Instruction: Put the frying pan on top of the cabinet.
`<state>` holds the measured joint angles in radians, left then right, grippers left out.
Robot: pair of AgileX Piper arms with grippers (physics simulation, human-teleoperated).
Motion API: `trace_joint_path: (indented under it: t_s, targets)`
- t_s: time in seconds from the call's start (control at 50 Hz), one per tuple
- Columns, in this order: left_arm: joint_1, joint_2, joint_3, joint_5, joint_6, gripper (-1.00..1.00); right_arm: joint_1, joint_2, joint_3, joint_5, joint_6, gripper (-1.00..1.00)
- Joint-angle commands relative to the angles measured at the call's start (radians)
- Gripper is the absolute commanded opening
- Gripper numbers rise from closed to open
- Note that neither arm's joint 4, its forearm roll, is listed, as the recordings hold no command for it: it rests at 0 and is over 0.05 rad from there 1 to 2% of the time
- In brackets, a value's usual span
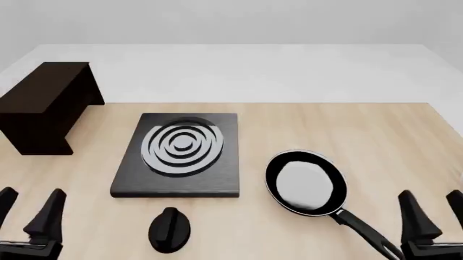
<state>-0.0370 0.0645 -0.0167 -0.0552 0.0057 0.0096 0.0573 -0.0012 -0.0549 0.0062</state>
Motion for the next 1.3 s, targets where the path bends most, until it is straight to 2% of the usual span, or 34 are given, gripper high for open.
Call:
trace_joint_path:
  t_s: [0.02,0.1,0.2,0.24,0.28,0.38,0.42,0.46,0.48,0.5,0.52,0.54,0.58,0.6,0.62,0.66,0.68,0.72,0.74,0.76,0.78,0.84,0.88,0.94,1.04,1.08,1.1,1.16,1.3]
  targets:
    - [0.022,-0.017,0.016,0.05,-0.009,1.0,-0.002,-0.034,-0.002,0.04,-0.008,1.0]
    - [0.019,0.006,0.016,0.034,-0.016,1.0,-0.002,-0.022,-0.001,0.03,-0.001,1.0]
    - [0.009,0.059,0.016,-0.016,0.015,1.0,0.001,-0.034,0.0,0.038,-0.003,1.0]
    - [-0.023,0.074,0.014,-0.04,0.021,1.0,0.002,-0.038,0.001,0.042,-0.005,1.0]
    - [-0.027,0.121,-0.01,-0.059,0.007,1.0,0.003,-0.039,0.0,0.04,-0.007,1.0]
    - [-0.103,0.14,-0.106,-0.016,-0.047,1.0,0.005,-0.047,0.0,0.047,-0.01,1.0]
    - [-0.155,0.159,-0.151,-0.003,-0.098,1.0,0.006,-0.05,0.001,0.049,-0.01,1.0]
    - [-0.277,0.259,-0.201,-0.025,-0.257,1.0,0.005,-0.053,0.0,0.051,-0.009,1.0]
    - [-0.316,0.282,-0.212,-0.046,-0.277,1.0,0.005,-0.053,0.001,0.051,-0.01,1.0]
    - [-0.316,0.283,-0.212,-0.047,-0.277,1.0,0.005,-0.054,0.001,0.051,-0.01,1.0]
    - [-0.362,0.369,-0.229,-0.093,-0.335,1.0,0.004,-0.056,0.001,0.052,-0.01,1.0]
    - [-0.362,0.372,-0.229,-0.096,-0.335,1.0,0.004,-0.056,0.001,0.052,-0.01,1.0]
    - [-0.418,0.477,-0.234,-0.173,-0.442,1.0,0.003,-0.056,0.001,0.051,-0.011,1.0]
    - [-0.455,0.586,-0.239,-0.237,-0.512,1.0,0.003,-0.056,0.001,0.05,-0.012,1.0]
    - [-0.5,0.608,-0.24,-0.281,-0.557,1.0,0.002,-0.056,0.0,0.049,-0.012,1.0]
    - [-0.509,0.625,-0.252,-0.287,-0.574,1.0,0.0,-0.057,0.001,0.049,-0.01,1.0]
    - [-0.567,0.687,-0.266,-0.343,-0.61,1.0,-0.001,-0.057,0.001,0.048,-0.01,1.0]
    - [-0.68,0.782,-0.293,-0.407,-0.625,1.0,-0.004,-0.057,0.001,0.047,-0.01,1.0]
    - [-0.688,0.811,-0.286,-0.441,-0.667,1.0,-0.004,-0.057,0.001,0.047,-0.01,1.0]
    - [-0.676,0.87,-0.273,-0.483,-0.763,1.0,-0.006,-0.057,0.001,0.046,-0.009,1.0]
    - [-0.707,0.965,-0.262,-0.563,-0.862,1.0,-0.007,-0.057,0.001,0.046,-0.009,1.0]
    - [-0.755,1.029,-0.312,-0.573,-0.842,1.0,-0.005,-0.057,0.001,0.044,-0.012,1.0]
    - [-0.802,1.134,-0.319,-0.643,-0.935,1.0,-0.005,-0.057,0.0,0.044,-0.012,1.0]
    - [-0.837,1.189,-0.352,-0.661,-0.957,1.0,-0.006,-0.057,0.001,0.045,-0.01,1.0]
    - [-0.876,1.374,-0.388,-0.738,-1.074,1.0,-0.009,-0.056,0.001,0.044,-0.007,1.0]
    - [-0.874,1.391,-0.411,-0.724,-1.07,1.0,-0.01,-0.056,0.001,0.043,-0.006,1.0]
    - [-0.896,1.425,-0.422,-0.747,-1.101,1.0,-0.013,-0.057,0.001,0.043,-0.004,1.0]
    - [-0.917,1.451,-0.455,-0.729,-1.11,1.0,-0.014,-0.056,0.0,0.043,-0.003,1.0]
    - [-1.008,1.578,-0.533,-0.776,-1.209,1.0,-0.013,-0.057,0.0,0.041,0.0,1.0]
